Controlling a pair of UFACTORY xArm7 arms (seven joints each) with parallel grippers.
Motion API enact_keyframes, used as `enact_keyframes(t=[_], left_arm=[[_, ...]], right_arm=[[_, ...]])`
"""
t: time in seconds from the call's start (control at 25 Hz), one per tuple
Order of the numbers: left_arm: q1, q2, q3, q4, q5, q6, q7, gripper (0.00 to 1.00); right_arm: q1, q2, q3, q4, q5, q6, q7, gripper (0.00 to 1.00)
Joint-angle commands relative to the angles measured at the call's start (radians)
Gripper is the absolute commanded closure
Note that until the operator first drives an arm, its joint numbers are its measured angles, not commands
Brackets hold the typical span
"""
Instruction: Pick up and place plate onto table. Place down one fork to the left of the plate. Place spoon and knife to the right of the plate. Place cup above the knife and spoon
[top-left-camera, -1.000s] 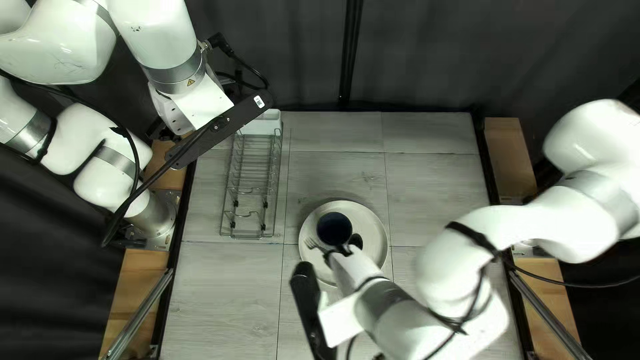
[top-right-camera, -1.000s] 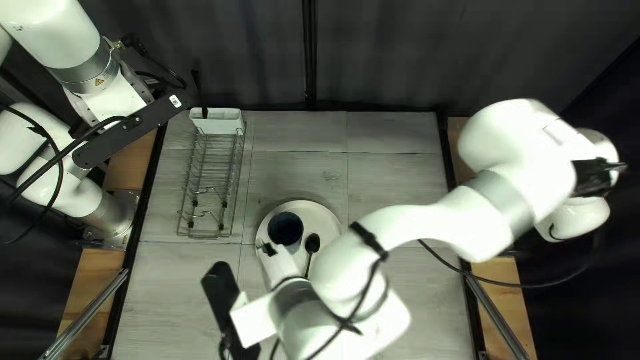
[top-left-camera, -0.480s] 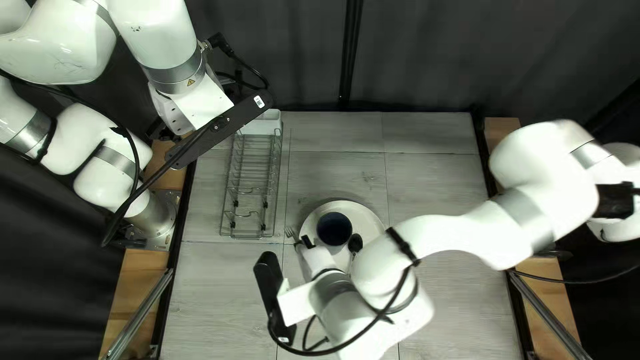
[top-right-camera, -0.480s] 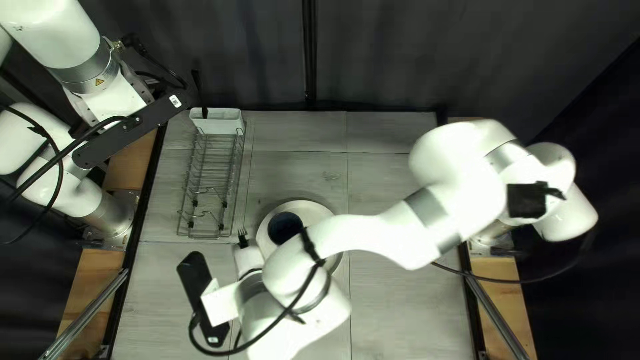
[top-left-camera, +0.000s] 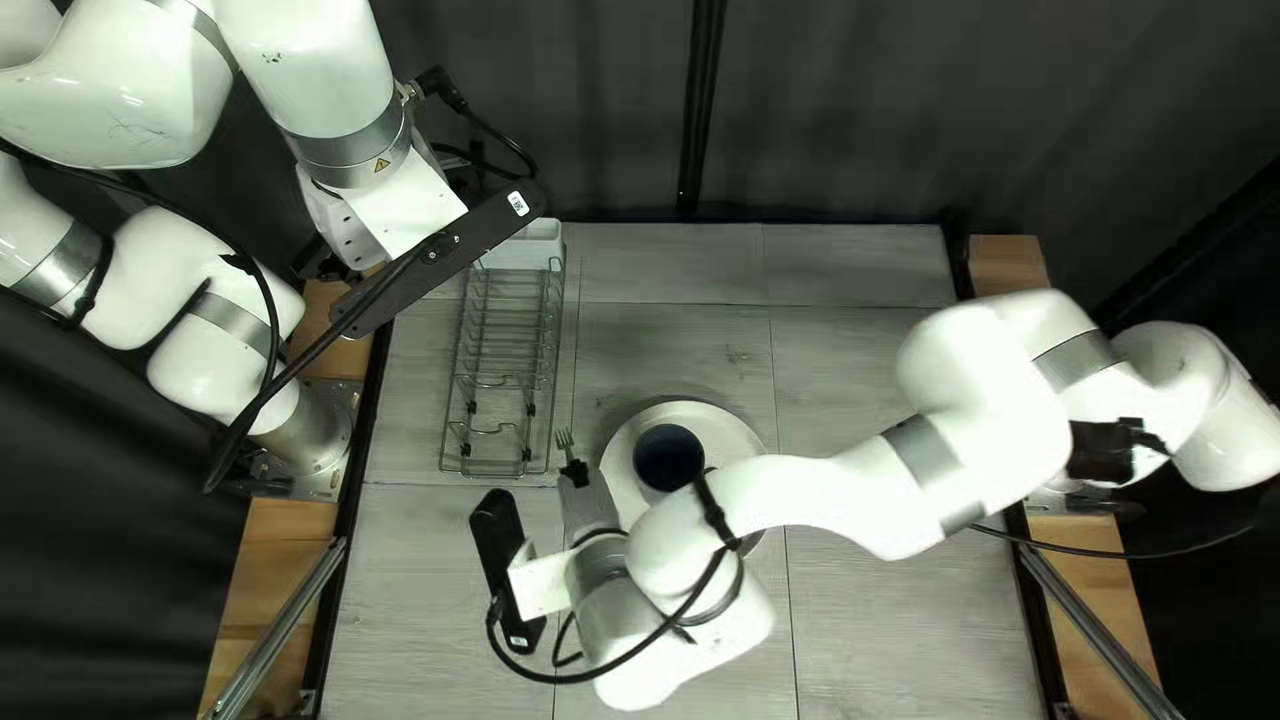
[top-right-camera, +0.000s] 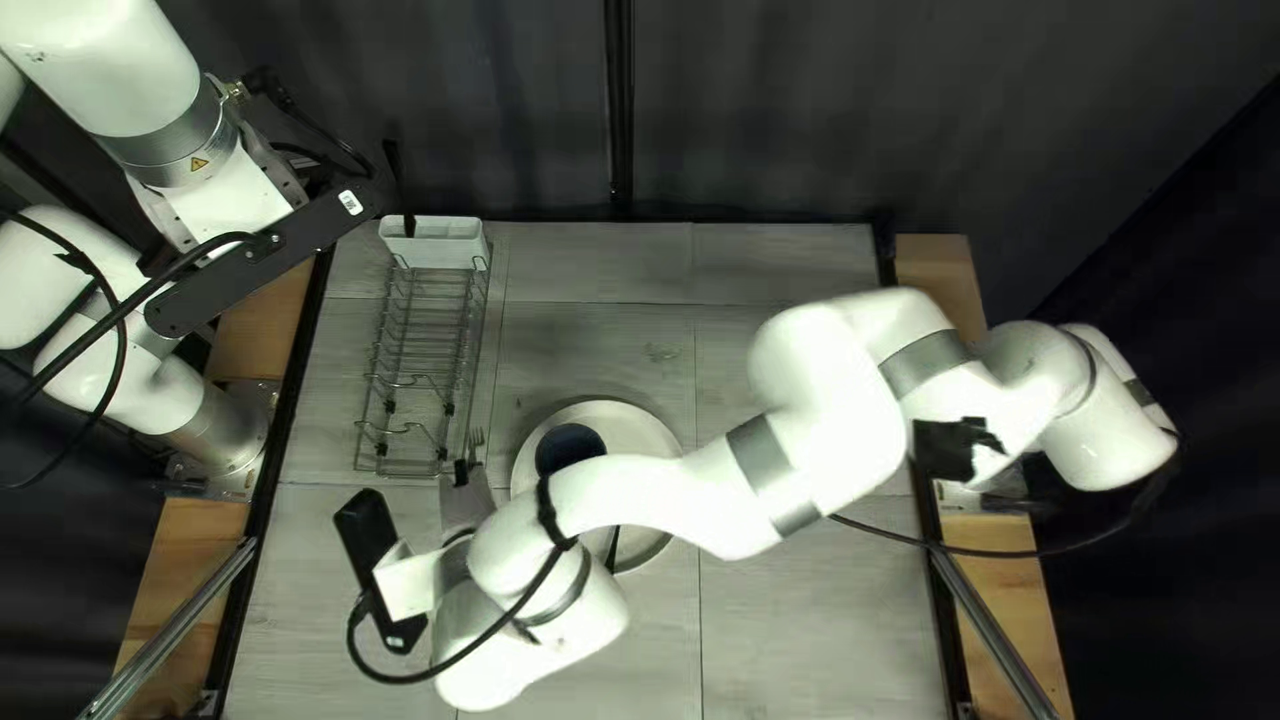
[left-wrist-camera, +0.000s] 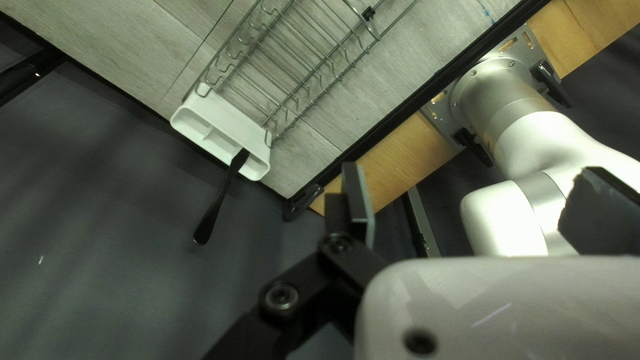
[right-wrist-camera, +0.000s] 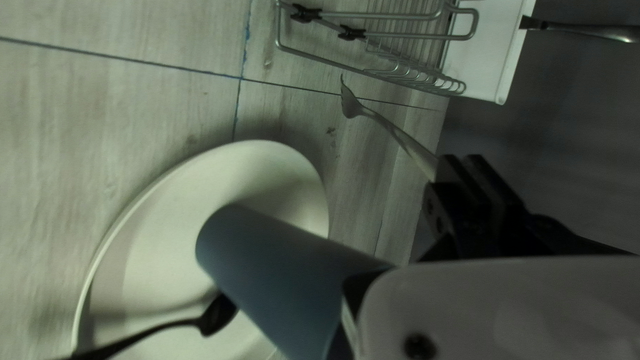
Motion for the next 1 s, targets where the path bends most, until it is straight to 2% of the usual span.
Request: enact_keyframes(t=[0.04, 0.32, 0.64, 0.68, 0.72, 0.76, 0.92, 1.0], left_arm=[[0.0, 0.0, 0.0, 0.0, 0.0, 0.0, 0.0, 0.0], [0.0, 0.0, 0.0, 0.0, 0.0, 0.0, 0.0, 0.0], [0.0, 0.0, 0.0, 0.0, 0.0, 0.0, 0.0, 0.0], [0.0, 0.0, 0.0, 0.0, 0.0, 0.0, 0.0, 0.0], [0.0, 0.0, 0.0, 0.0, 0.0, 0.0, 0.0, 0.0], [0.0, 0.0, 0.0, 0.0, 0.0, 0.0, 0.0, 0.0], [0.0, 0.0, 0.0, 0.0, 0.0, 0.0, 0.0, 0.0], [0.0, 0.0, 0.0, 0.0, 0.0, 0.0, 0.0, 0.0]], right_arm=[[-0.009, 0.002, -0.008, -0.008, 0.006, 0.022, 0.008, 1.0], [-0.012, 0.1, -0.02, 0.131, 0.032, 0.097, -0.013, 1.0], [-0.034, 0.165, -0.018, 0.192, 0.053, 0.094, 0.0, 1.0], [-0.031, 0.173, -0.018, 0.202, 0.055, 0.098, 0.0, 0.7], [-0.027, 0.18, -0.016, 0.212, 0.058, 0.1, 0.005, 0.16], [-0.025, 0.187, -0.016, 0.224, 0.059, 0.102, 0.004, 0.0], [0.005, 0.239, -0.013, 0.346, 0.067, 0.15, -0.031, 0.0], [0.018, 0.225, -0.007, 0.349, 0.071, 0.157, -0.034, 0.0]])
